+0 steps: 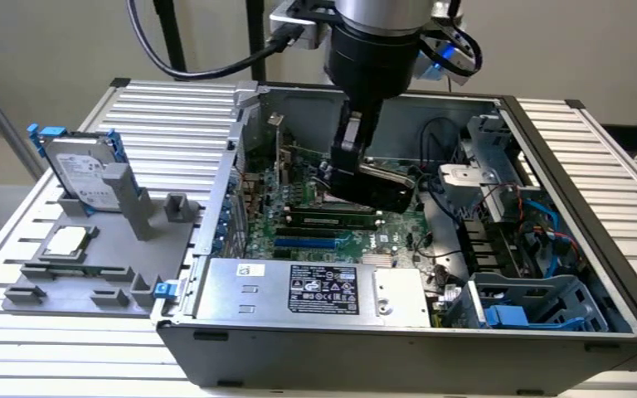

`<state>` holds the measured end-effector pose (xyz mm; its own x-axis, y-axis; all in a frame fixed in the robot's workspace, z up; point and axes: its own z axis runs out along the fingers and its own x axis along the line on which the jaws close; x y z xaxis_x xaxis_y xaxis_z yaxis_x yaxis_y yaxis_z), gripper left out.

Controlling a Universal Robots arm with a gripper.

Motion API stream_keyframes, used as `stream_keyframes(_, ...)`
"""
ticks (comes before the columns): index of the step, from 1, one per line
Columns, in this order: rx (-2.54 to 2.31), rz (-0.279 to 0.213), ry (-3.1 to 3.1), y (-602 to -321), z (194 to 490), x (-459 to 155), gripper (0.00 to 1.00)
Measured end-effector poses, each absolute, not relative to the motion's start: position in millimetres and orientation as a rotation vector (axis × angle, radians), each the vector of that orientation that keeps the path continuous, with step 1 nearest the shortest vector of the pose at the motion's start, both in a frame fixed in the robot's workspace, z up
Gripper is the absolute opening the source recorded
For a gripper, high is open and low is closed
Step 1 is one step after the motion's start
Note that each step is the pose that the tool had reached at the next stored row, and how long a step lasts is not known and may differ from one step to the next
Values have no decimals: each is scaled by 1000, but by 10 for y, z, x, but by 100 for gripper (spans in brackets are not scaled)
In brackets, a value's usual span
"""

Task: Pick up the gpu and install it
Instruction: 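Insert the gpu into the slot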

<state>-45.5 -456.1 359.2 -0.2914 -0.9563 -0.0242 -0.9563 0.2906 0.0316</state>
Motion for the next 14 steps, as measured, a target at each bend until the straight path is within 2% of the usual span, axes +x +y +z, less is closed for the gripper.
stream_keyframes(14, -2161, 69, 2273, -4561, 3319, -528, 0)
